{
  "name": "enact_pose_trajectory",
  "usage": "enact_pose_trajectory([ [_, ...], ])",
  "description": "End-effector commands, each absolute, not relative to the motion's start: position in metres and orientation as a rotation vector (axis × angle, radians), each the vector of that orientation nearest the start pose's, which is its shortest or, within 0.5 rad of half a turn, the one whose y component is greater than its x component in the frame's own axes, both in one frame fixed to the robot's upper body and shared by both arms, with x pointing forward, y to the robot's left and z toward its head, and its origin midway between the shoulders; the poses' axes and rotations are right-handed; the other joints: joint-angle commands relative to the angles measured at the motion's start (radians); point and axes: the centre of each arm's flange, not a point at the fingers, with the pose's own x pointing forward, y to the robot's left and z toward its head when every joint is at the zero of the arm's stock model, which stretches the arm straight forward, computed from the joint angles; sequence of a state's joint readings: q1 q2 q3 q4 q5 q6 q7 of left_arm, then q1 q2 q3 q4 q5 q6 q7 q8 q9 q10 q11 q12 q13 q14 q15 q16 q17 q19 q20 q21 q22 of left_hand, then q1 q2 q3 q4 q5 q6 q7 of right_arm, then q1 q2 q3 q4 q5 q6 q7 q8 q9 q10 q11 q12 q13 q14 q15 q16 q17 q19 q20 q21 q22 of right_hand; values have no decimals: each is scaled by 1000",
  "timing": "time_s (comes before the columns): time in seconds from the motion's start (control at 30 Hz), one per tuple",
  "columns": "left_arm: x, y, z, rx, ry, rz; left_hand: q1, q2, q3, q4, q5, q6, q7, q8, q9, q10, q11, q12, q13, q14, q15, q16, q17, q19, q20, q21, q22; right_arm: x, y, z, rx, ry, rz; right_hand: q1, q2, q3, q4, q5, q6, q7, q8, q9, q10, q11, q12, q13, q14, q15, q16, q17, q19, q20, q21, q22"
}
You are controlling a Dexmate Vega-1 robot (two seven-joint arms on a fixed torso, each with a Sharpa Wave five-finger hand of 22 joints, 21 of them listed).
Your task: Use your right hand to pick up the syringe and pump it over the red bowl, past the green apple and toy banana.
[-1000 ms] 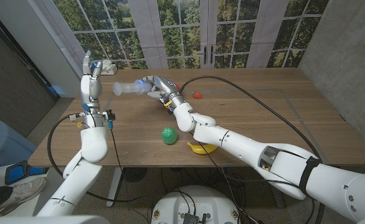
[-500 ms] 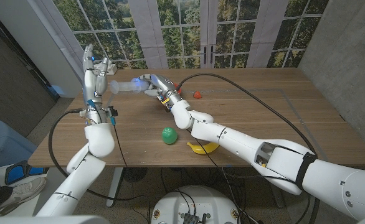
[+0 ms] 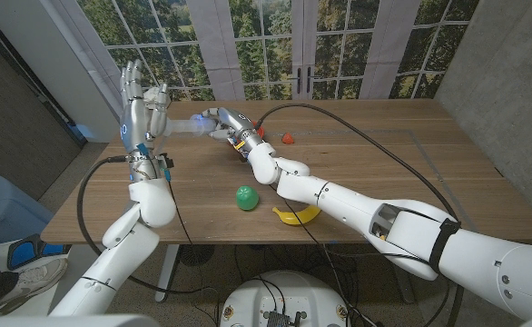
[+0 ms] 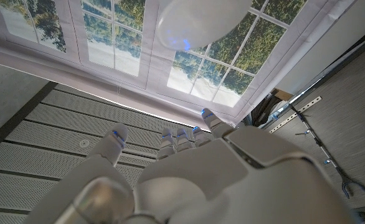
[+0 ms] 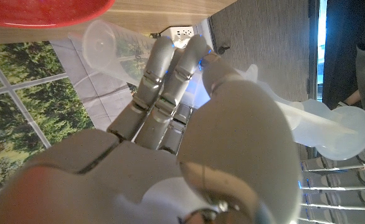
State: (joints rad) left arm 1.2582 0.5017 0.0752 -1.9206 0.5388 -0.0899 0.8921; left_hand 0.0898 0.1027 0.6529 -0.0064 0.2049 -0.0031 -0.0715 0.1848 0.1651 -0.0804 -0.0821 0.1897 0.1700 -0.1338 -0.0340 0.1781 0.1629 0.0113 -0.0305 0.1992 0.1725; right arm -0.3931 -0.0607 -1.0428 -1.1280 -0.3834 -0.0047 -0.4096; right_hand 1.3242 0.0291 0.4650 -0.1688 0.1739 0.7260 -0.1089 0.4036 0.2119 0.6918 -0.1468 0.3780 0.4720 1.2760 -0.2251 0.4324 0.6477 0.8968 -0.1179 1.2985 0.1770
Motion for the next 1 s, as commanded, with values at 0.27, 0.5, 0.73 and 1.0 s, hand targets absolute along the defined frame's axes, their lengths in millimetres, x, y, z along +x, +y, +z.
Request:
enact_pose_trajectory([
  [0.27,470,324,20,706,-1104,873,8,32,6,-11,-3,7,-6,1,5,10,-3,3,2,5,-70,-1,3,13,-77,3,1,610,100,43,-918,-931,290,61,55,3,-1,-2,313,145,-2,3,363,111,-2,100,5,0,-3,3,5,-97,5,0],
  [0.5,477,325,22,716,-1078,872,8,36,8,-12,-4,8,-5,1,5,10,-3,2,2,5,-69,-1,4,13,-77,2,1,608,96,46,-892,-925,307,60,54,4,-1,-2,314,145,-3,3,364,112,-4,102,5,0,-2,6,4,-97,6,0],
  [0.73,482,324,22,746,-1055,876,7,38,8,-12,-4,9,-6,0,5,10,-2,1,2,5,-70,-1,5,13,-77,2,2,604,96,47,-890,-934,327,60,54,5,0,-2,315,143,-5,3,362,111,-7,106,4,1,-1,9,3,-97,6,0],
  [1.0,486,320,23,792,-1041,892,6,43,9,-12,-4,8,-8,-1,5,10,-1,0,2,4,-73,-2,5,13,-75,1,2,599,96,48,-888,-948,349,59,54,7,1,-2,318,144,-7,3,369,110,-10,108,2,0,-4,7,0,-97,7,0],
])
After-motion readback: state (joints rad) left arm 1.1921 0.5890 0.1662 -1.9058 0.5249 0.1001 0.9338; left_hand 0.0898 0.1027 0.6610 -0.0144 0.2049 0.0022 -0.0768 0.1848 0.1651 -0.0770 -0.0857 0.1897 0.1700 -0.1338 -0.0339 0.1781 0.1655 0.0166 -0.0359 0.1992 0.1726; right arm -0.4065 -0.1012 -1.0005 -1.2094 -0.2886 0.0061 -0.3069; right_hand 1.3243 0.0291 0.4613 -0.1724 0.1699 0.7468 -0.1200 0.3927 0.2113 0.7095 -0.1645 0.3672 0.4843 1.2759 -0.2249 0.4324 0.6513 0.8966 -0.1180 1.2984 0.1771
